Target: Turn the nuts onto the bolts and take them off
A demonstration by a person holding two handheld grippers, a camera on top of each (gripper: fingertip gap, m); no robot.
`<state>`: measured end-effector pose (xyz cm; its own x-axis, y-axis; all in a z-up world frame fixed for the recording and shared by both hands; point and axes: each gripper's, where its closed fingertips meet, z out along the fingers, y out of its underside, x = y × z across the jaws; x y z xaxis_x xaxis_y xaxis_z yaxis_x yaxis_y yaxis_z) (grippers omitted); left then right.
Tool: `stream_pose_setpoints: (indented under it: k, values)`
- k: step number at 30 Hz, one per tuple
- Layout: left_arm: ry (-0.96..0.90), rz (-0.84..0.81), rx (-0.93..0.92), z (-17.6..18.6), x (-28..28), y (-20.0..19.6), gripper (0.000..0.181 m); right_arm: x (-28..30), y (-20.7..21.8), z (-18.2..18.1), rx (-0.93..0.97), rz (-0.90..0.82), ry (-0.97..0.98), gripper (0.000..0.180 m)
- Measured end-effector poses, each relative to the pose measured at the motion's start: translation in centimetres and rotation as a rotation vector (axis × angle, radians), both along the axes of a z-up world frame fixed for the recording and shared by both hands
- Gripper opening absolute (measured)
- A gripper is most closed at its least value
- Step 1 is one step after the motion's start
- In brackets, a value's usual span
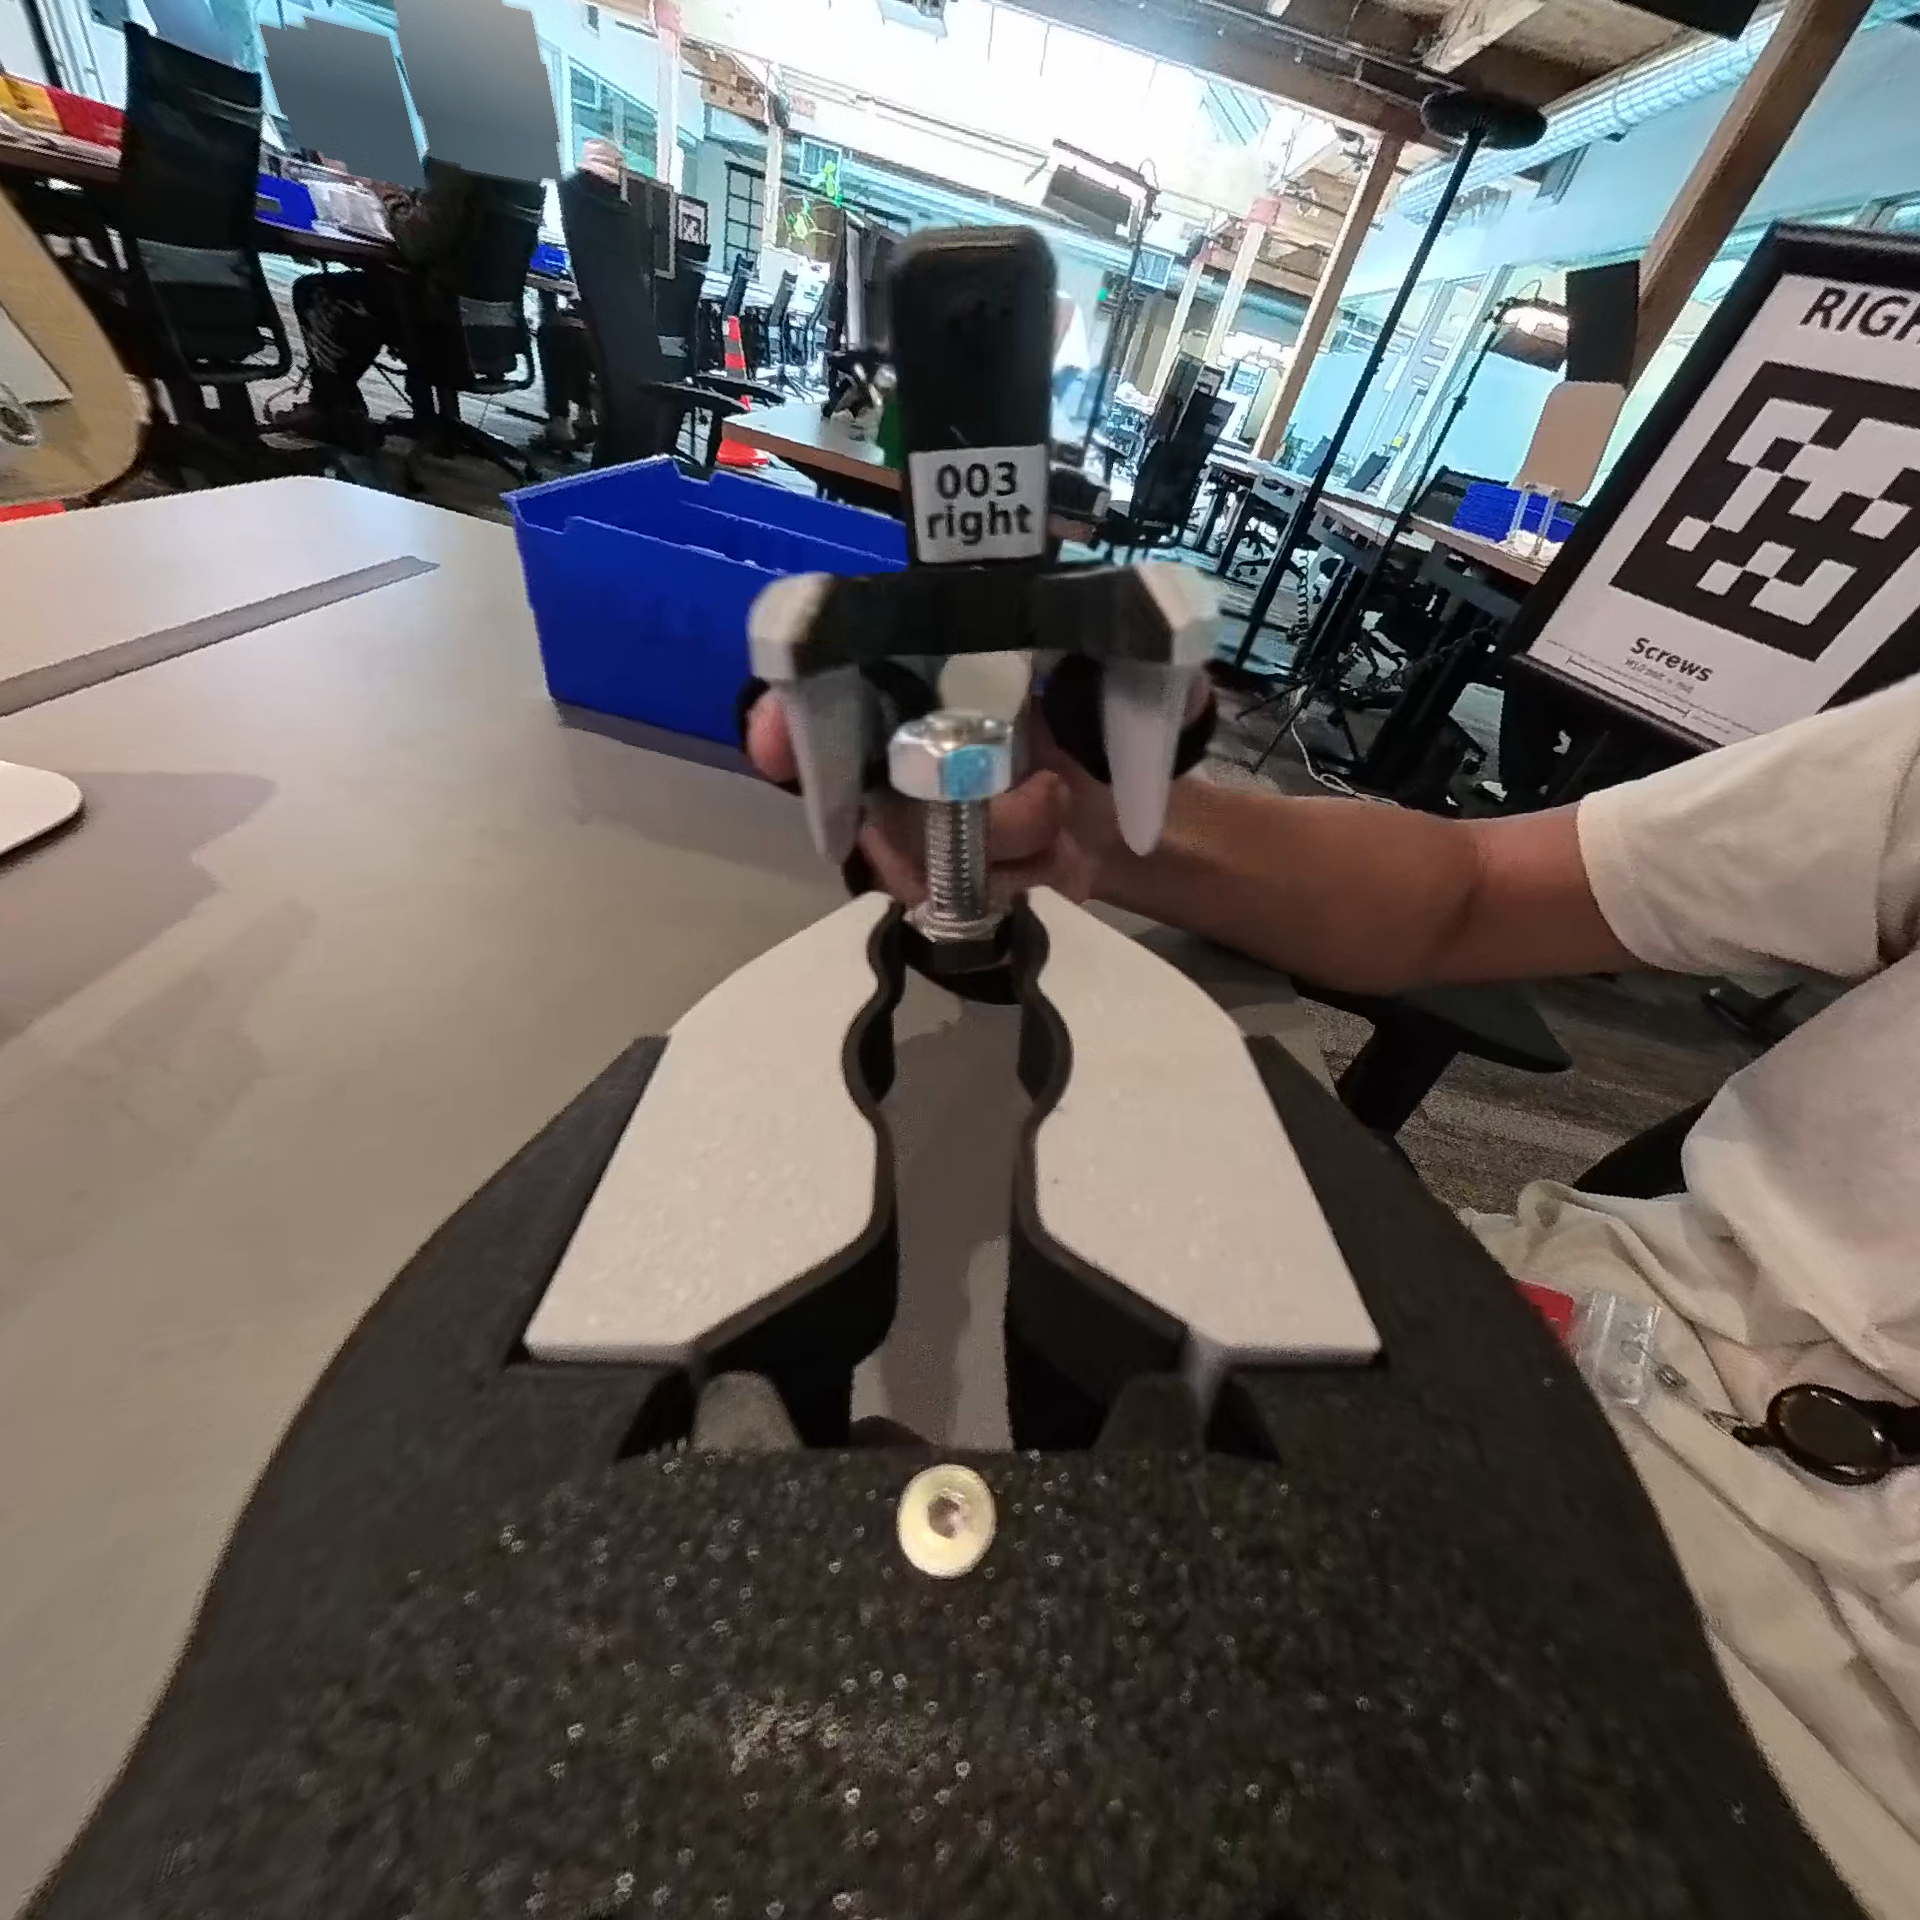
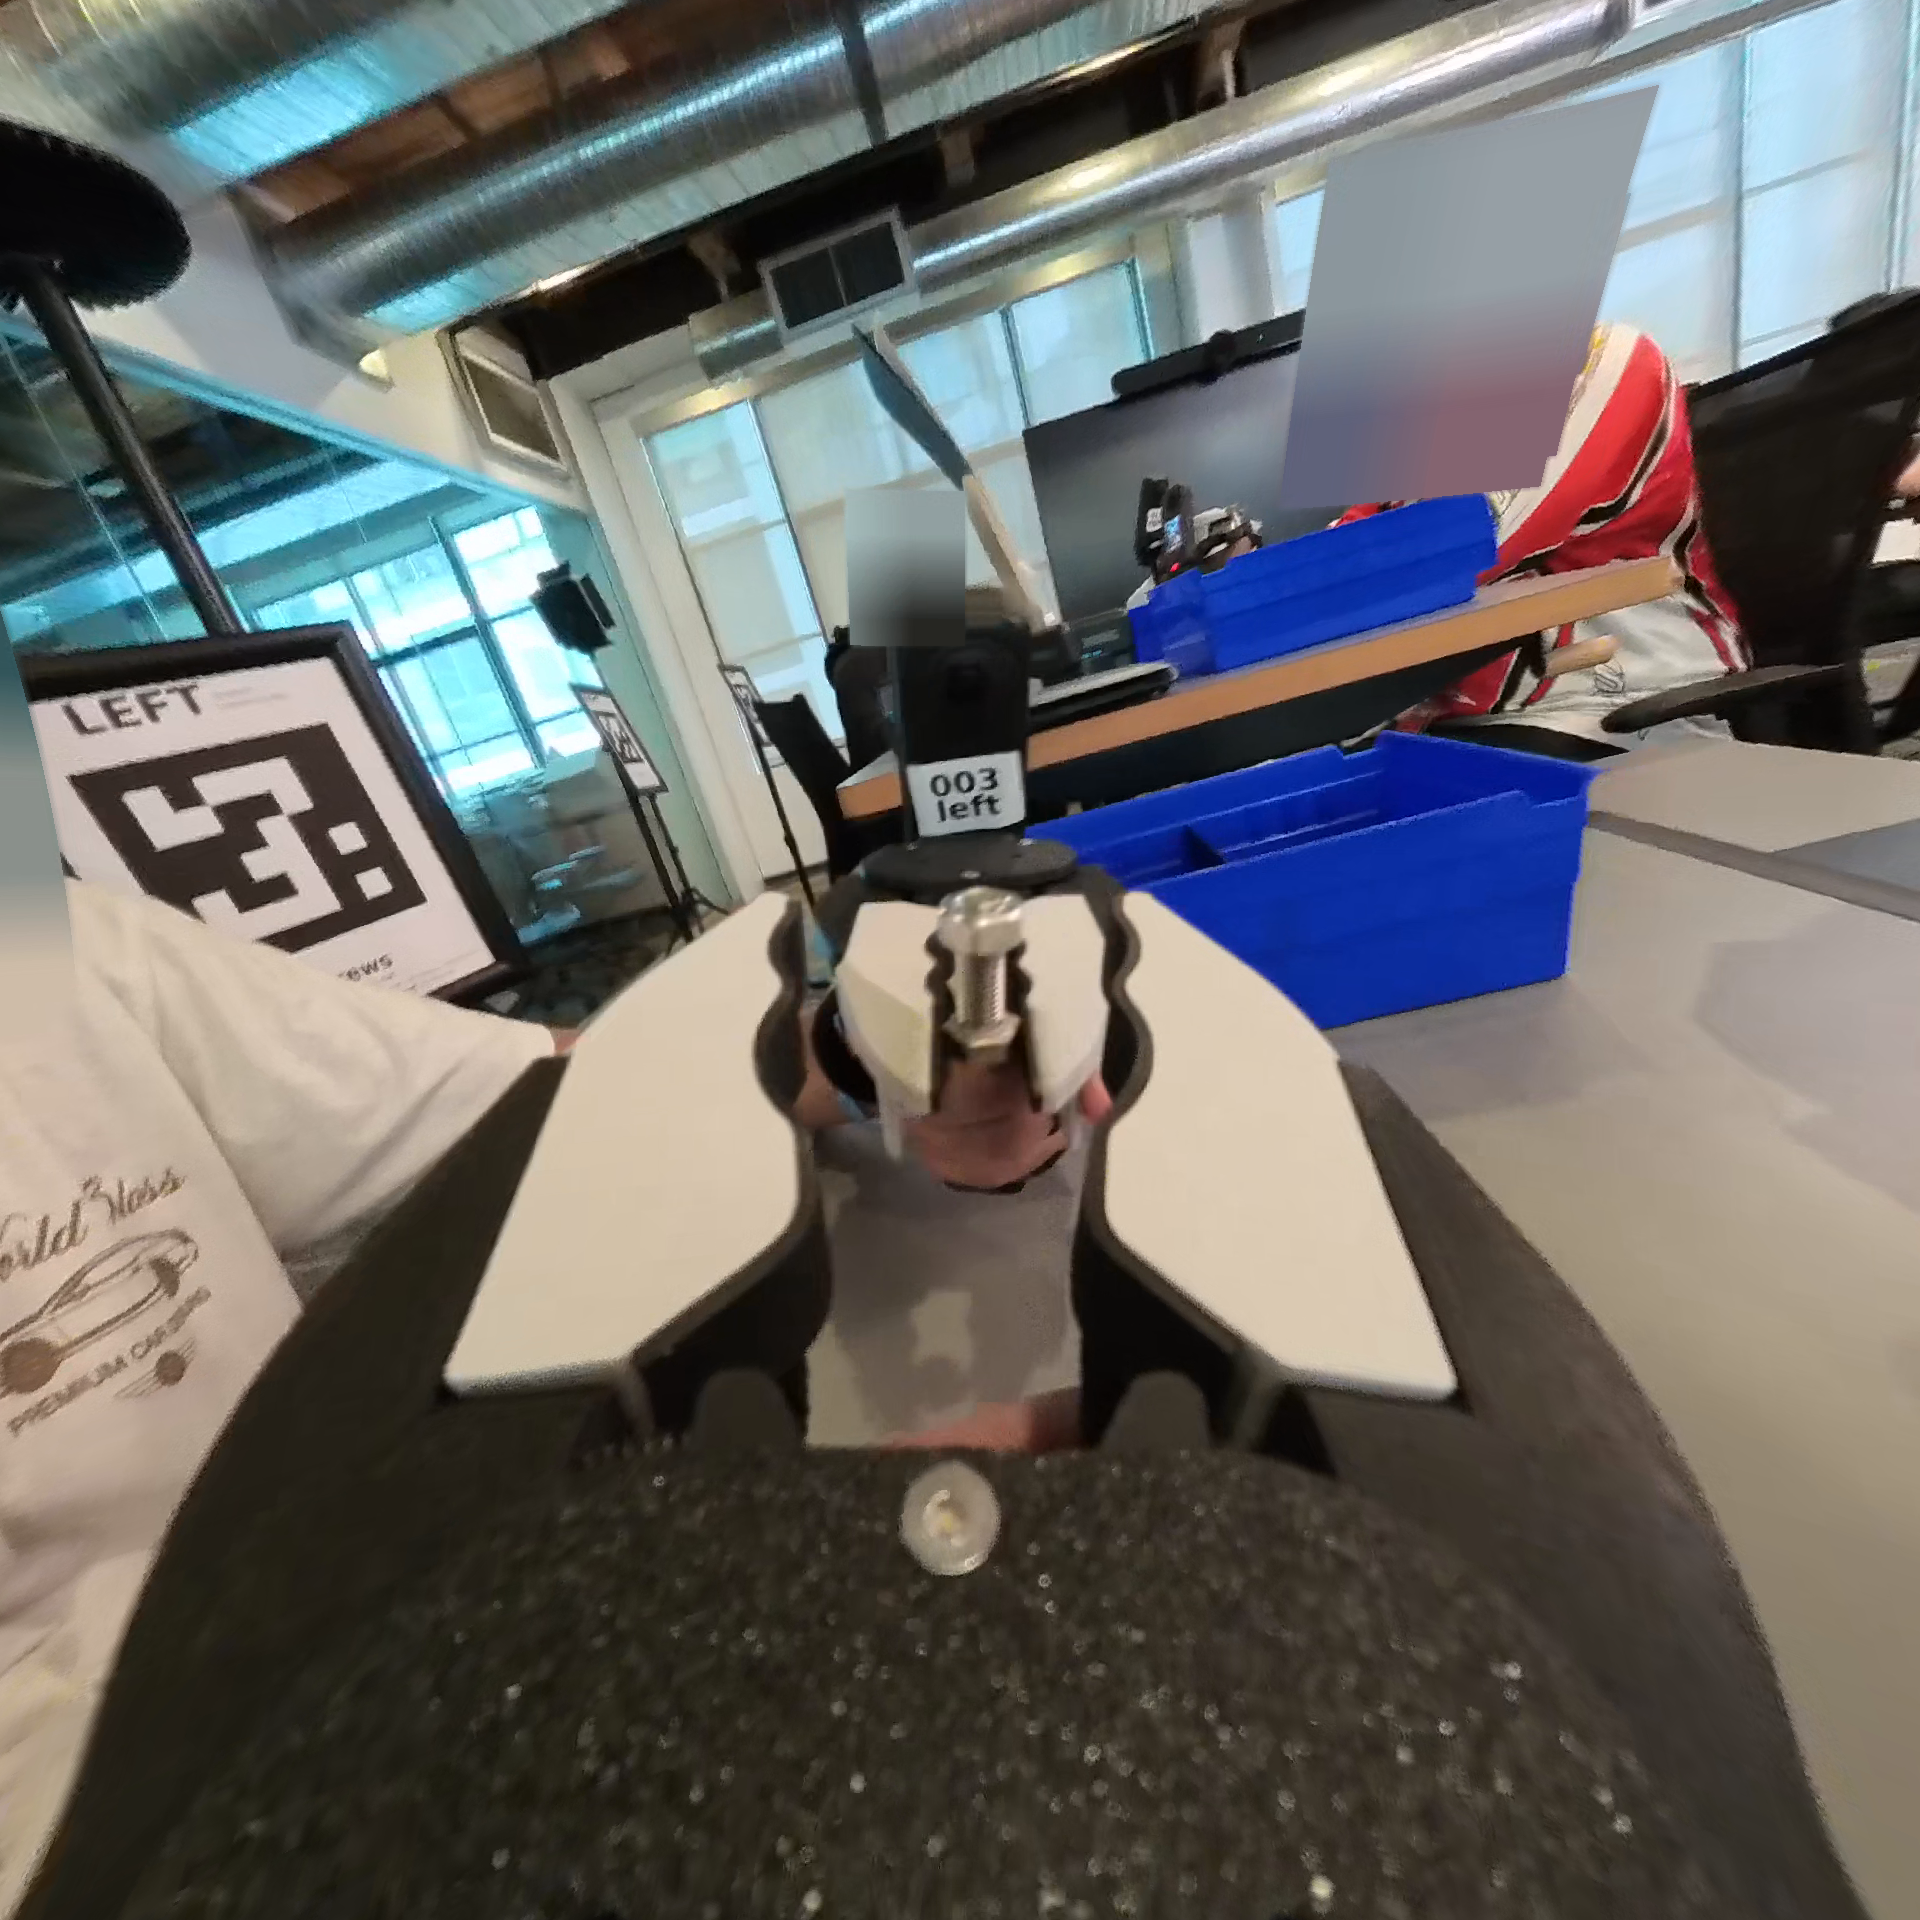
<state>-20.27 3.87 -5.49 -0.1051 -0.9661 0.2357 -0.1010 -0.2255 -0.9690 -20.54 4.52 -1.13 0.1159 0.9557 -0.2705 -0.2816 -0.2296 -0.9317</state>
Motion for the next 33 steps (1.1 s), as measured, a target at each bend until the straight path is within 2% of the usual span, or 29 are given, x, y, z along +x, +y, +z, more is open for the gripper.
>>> stream_pose_setpoints:
  k: [3,7,11,13,16,20,24,27,28,29,33]
  values:
    - [0.005,-0.025,0.011,-0.1,0.3,-0.8,0.019,-1.7,0.4,-0.3,-0.014,0.015,-0.007,0.058]
    - [0.010,-0.012,0.017,-0.2,0.5,-0.6,0.019,-4.2,-1.2,-0.6,-0.004,0.092,-0.032,0.059]
    - [-0.014,0.025,0.011,0.4,-0.2,0.4,0.019,-2.8,-1.5,-0.4,0.012,0.061,-0.031,0.063]
    - [-0.023,0.036,0.000,0.7,-0.5,0.8,0.019,-1.4,-1.6,0.1,0.032,0.053,-0.004,0.054]
    - [-0.021,0.028,-0.012,0.6,-0.5,0.8,0.019,-0.1,-0.4,0.7,0.017,0.001,0.033,0.054]
    - [0.006,-0.015,0.007,-0.1,0.1,-0.4,0.019,-2.0,0.0,-0.2,-0.017,0.024,-0.006,0.060]
    - [0.020,-0.007,0.020,-0.3,0.4,-0.5,0.019,-3.9,-1.5,-0.5,0.009,0.083,-0.037,0.060]
    - [0.001,0.023,0.011,0.1,-0.1,0.4,0.019,-2.9,-1.4,-0.3,0.012,0.051,-0.041,0.065]
    - [-0.007,0.037,0.006,0.3,-0.4,0.8,0.019,-2.2,-1.4,-0.1,0.010,0.046,-0.027,0.063]
    - [-0.010,0.053,-0.003,0.4,-0.6,1.2,0.019,-1.5,-1.6,0.3,0.022,0.057,-0.004,0.052]
    - [-0.045,0.062,-0.035,1.0,-1.3,1.9,0.019,1.0,-0.8,1.5,0.017,0.003,0.057,0.053]
